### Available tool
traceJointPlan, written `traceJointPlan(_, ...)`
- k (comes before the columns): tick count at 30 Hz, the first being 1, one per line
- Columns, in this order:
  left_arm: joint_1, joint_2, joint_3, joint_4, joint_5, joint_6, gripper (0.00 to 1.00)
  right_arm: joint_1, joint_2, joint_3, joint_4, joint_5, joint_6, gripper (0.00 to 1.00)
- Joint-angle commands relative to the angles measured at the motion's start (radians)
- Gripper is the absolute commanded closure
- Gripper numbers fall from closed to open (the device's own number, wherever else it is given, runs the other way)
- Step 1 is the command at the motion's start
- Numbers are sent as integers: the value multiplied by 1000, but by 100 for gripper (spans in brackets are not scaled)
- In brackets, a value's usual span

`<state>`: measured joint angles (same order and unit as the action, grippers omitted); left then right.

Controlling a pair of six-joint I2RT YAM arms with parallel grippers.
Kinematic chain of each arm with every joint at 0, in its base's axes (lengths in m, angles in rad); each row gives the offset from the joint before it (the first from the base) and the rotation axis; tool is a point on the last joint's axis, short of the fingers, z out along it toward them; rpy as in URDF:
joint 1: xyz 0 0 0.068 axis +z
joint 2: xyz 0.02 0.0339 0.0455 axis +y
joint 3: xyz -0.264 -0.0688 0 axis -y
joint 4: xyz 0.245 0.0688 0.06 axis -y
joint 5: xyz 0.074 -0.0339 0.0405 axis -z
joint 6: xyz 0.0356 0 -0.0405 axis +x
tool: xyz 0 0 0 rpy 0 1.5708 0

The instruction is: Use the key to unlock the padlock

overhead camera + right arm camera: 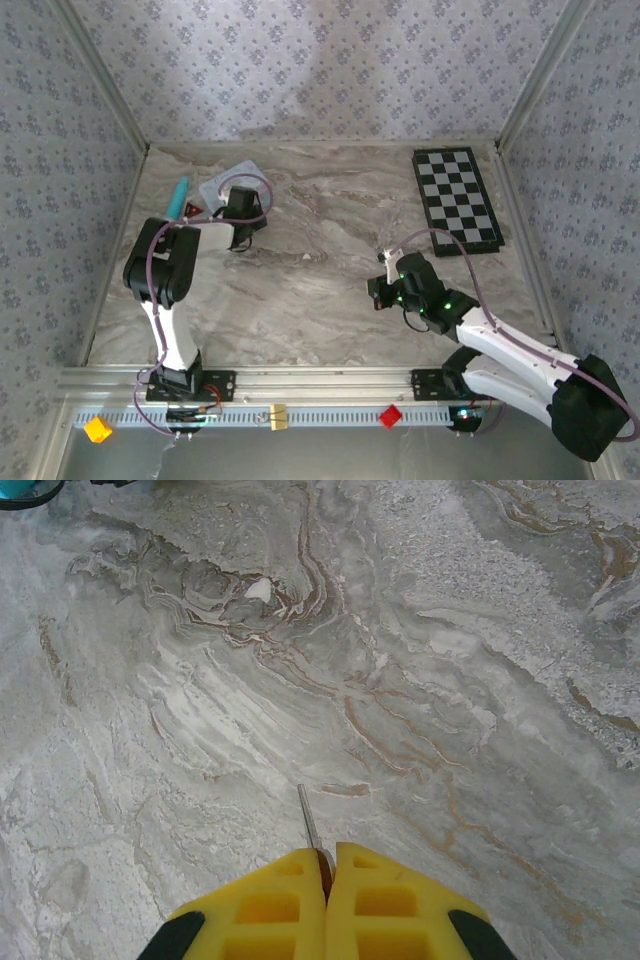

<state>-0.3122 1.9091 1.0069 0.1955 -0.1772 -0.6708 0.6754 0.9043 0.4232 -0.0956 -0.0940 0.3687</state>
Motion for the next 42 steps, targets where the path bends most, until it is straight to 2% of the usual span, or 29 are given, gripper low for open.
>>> traceJointPlan(1,-2,-10,-2,74,-42,1,65,-6,-2,3,5,-8,1,100)
traceJointPlan(5,1,-28,-27,109,-46,1,74,-7,-5,3,4,-7,4,100)
traceJointPlan(8,-1,-31,-30,123,-33,6,77,-5,-4,6,4,-9,4,100)
traceJointPlan(25,-1,-40,-30,104,-25,3,83,-5,-22,6,-16,-4,12,100)
traceJointPlan(32,-5,-86,-49,55,33,10,89,-6,-33,1,-39,-2,24,100)
traceJointPlan(42,-43,-200,-116,-99,131,31,91,-4,-46,-17,-38,-18,81,100)
